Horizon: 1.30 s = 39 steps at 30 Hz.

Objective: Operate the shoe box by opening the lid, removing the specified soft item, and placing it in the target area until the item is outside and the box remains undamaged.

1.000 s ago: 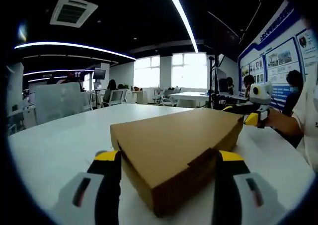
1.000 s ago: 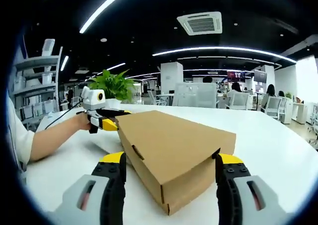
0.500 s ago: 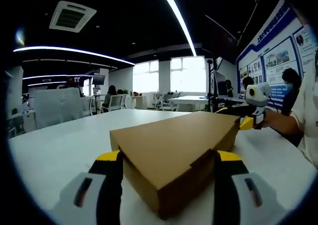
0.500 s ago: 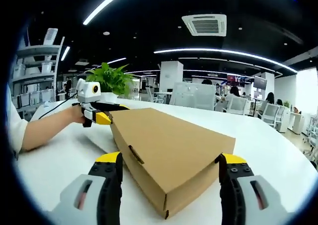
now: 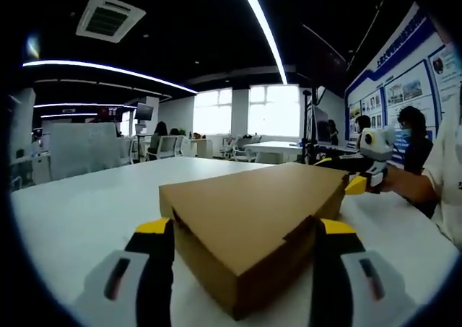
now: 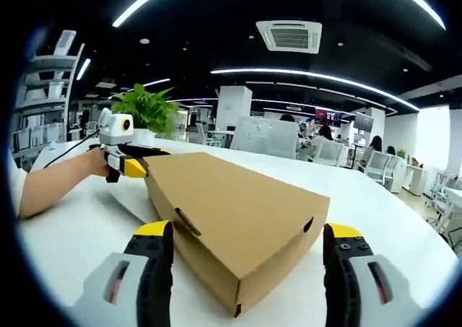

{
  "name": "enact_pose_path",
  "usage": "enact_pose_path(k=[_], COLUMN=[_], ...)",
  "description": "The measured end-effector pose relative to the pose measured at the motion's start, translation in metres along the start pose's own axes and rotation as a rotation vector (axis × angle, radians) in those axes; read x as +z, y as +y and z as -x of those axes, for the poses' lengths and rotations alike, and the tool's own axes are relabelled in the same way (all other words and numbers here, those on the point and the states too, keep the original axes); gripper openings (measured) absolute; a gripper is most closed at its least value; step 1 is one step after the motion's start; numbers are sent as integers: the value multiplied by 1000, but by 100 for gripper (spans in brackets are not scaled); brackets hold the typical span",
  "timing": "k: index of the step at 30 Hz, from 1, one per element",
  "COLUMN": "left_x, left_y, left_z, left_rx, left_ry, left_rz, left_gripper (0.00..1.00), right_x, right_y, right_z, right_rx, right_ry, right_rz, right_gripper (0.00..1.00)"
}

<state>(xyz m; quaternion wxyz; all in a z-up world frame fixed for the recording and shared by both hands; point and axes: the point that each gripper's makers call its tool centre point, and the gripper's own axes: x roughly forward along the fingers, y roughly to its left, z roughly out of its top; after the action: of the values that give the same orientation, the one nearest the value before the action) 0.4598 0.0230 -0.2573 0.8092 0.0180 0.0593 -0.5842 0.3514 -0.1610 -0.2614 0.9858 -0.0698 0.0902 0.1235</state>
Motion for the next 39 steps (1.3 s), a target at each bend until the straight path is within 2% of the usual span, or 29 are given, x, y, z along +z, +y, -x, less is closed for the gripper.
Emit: enact_pose_path(k=[3, 6, 7, 16, 39], left_x=[-1, -1, 0, -1, -2], left_y=[-1, -1, -1, -4, -11], left_z=[-2, -2, -2, -1, 3], left_rx=[-3, -4, -3, 3, 36], left_ry=[-2, -6, -6, -3, 31], left_rz=[-5, -6, -4, -4, -1], left_gripper=[84, 84, 84, 82, 81], right_x=[-2, 1, 0, -1, -1], right_y=[0, 4, 1, 4, 3], right_z=[-7, -12, -14, -12, -10], right_rx=[37, 94, 78, 87, 116], right_ry=[-6, -29, -25, -11, -35], right_rz=[-22, -84, -70, -58, -55], right_gripper=[92, 93, 93, 92, 90])
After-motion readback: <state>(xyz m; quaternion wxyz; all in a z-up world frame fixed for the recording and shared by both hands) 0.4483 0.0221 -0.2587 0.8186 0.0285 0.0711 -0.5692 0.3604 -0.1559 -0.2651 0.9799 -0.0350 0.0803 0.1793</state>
